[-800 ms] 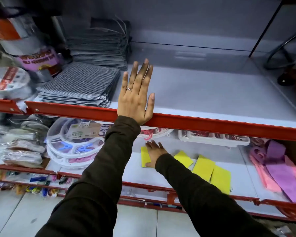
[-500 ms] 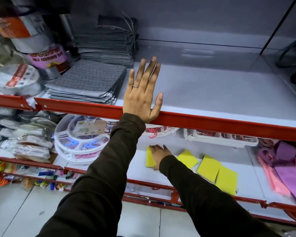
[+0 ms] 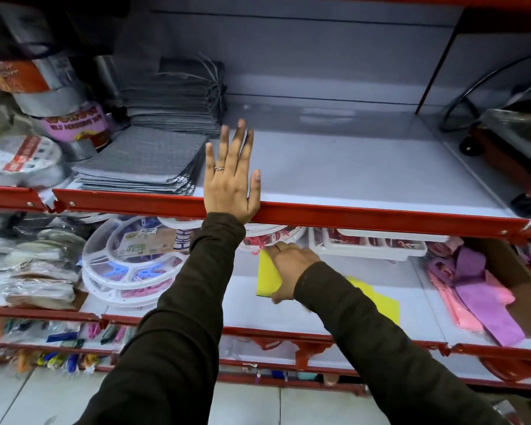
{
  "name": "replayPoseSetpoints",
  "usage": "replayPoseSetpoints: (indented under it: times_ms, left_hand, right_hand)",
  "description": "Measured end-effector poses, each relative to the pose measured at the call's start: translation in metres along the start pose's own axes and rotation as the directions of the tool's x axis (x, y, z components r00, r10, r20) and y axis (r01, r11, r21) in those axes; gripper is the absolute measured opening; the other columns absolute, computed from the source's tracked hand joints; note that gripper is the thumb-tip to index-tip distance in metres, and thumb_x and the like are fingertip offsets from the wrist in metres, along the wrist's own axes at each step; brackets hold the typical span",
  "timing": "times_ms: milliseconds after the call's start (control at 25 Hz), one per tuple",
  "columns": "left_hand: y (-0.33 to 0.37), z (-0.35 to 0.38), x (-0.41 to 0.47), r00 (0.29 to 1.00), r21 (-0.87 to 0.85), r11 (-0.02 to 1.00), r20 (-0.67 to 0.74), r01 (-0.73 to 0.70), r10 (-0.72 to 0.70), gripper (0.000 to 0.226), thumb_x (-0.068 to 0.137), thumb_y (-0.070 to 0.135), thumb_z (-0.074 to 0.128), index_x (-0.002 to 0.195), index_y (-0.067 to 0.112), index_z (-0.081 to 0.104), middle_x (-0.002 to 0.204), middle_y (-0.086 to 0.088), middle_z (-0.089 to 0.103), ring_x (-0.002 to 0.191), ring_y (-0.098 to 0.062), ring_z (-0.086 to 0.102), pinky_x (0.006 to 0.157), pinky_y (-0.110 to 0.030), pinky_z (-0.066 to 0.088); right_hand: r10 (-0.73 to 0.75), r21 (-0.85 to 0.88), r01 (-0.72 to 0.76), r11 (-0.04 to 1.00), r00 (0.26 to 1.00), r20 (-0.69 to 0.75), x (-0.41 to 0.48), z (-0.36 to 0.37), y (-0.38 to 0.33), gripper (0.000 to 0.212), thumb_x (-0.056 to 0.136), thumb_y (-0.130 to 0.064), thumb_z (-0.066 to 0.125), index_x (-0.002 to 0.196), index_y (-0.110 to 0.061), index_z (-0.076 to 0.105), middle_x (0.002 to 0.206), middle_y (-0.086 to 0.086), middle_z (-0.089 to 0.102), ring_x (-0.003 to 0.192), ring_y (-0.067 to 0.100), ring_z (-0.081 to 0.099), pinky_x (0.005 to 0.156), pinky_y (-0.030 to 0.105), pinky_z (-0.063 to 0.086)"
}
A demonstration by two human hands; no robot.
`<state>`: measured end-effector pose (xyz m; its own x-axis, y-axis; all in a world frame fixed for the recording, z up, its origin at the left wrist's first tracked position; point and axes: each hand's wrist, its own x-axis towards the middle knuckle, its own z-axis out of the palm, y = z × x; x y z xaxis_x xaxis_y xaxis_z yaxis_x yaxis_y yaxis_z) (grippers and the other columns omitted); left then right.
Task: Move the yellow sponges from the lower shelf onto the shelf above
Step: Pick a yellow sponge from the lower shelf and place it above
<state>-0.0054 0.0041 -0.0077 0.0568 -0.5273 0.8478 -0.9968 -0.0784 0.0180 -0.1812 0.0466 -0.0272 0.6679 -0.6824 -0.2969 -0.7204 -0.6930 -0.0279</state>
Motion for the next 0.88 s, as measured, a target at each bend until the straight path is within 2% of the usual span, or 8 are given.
replayPoseSetpoints:
  times_ms: [80,200,320,400,520,720,800,880]
  left_hand:
    - [-0.001,-0.001,0.002,1.000,-0.012,1.000,0.003,0.017,-0.017,0.066,0.105,0.039,0.018,0.162,0.007,0.024,0.169,-0.015,0.027,0.158,-0.035,0.018,0.132,-0.042,-0.007]
    - [0.000,-0.003,0.001,0.999,-0.046,0.998,-0.007,0.047,-0.047,0.068,0.102,0.036,0.024,0.162,0.004,0.021,0.169,-0.018,0.025,0.158,-0.036,0.018,0.132,-0.042,-0.005]
    - [0.002,-0.005,0.001,0.998,-0.075,0.995,-0.017,0.061,-0.062,0.068,0.102,0.034,0.024,0.162,0.003,0.021,0.169,-0.019,0.024,0.158,-0.035,0.018,0.132,-0.041,-0.005]
    - [0.001,-0.004,0.003,0.997,-0.077,0.995,-0.024,0.065,-0.067,0.068,0.101,0.033,0.025,0.162,0.002,0.021,0.170,-0.019,0.023,0.159,-0.034,0.017,0.132,-0.040,-0.005]
    - [0.000,-0.001,0.003,0.997,-0.064,0.996,-0.031,0.062,-0.064,0.070,0.099,0.032,0.029,0.162,0.003,0.021,0.170,-0.018,0.021,0.160,-0.030,0.012,0.132,-0.040,-0.007]
    - [0.000,-0.002,0.000,0.998,-0.039,0.997,-0.022,0.064,-0.065,0.072,0.098,0.034,0.029,0.162,0.003,0.020,0.170,-0.017,0.022,0.159,-0.024,0.007,0.132,-0.040,-0.007]
    - [0.001,-0.002,0.000,0.998,-0.045,0.997,-0.013,0.065,-0.065,0.071,0.098,0.034,0.029,0.162,0.003,0.021,0.170,-0.018,0.022,0.160,-0.026,0.008,0.132,-0.040,-0.007]
    - [0.001,-0.002,0.001,0.998,-0.048,0.997,-0.013,0.064,-0.064,0.071,0.098,0.034,0.029,0.162,0.003,0.021,0.170,-0.018,0.022,0.160,-0.031,0.013,0.132,-0.041,-0.007]
  right_hand:
    - [0.009,0.032,-0.010,0.999,1.000,0.016,-0.025,-0.040,0.001,0.101,0.063,-0.044,0.085,0.146,-0.015,0.035,0.146,0.007,0.046,0.133,0.028,0.046,0.108,0.044,0.043]
    - [0.016,0.128,-0.020,0.992,0.999,0.038,-0.057,-0.104,0.015,0.100,0.054,-0.045,0.090,0.140,-0.021,0.044,0.136,0.002,0.054,0.123,0.024,0.054,0.102,0.038,0.048]
    - [0.076,0.143,-0.056,0.988,0.988,-0.137,-0.054,-0.154,0.037,0.104,0.051,-0.046,0.091,0.141,-0.022,0.043,0.135,0.002,0.055,0.122,0.025,0.054,0.097,0.028,0.044]
    - [0.107,0.128,-0.078,0.989,0.964,-0.242,-0.024,-0.172,0.050,0.108,0.057,-0.046,0.089,0.146,-0.016,0.037,0.144,0.007,0.049,0.130,0.027,0.048,0.104,0.030,0.040]
    - [0.105,0.093,-0.086,0.992,0.969,-0.226,0.031,-0.169,0.055,0.105,0.065,-0.044,0.086,0.147,-0.007,0.033,0.150,0.015,0.042,0.136,0.030,0.043,0.112,0.035,0.038]
    - [0.042,0.087,-0.035,0.996,0.996,-0.077,0.071,-0.144,0.053,0.113,0.067,-0.038,0.085,0.155,-0.016,0.017,0.157,0.010,0.033,0.143,0.027,0.036,0.115,0.036,0.035]
    - [0.033,0.137,-0.018,0.990,0.993,-0.111,0.063,-0.148,0.058,0.116,0.065,-0.037,0.087,0.156,-0.020,0.015,0.158,0.009,0.031,0.143,0.027,0.036,0.115,0.036,0.035]
    - [0.041,0.210,0.003,0.978,0.978,-0.206,0.043,-0.154,0.064,0.110,0.066,-0.036,0.087,0.154,-0.022,0.022,0.156,0.008,0.033,0.141,0.026,0.037,0.114,0.035,0.036]
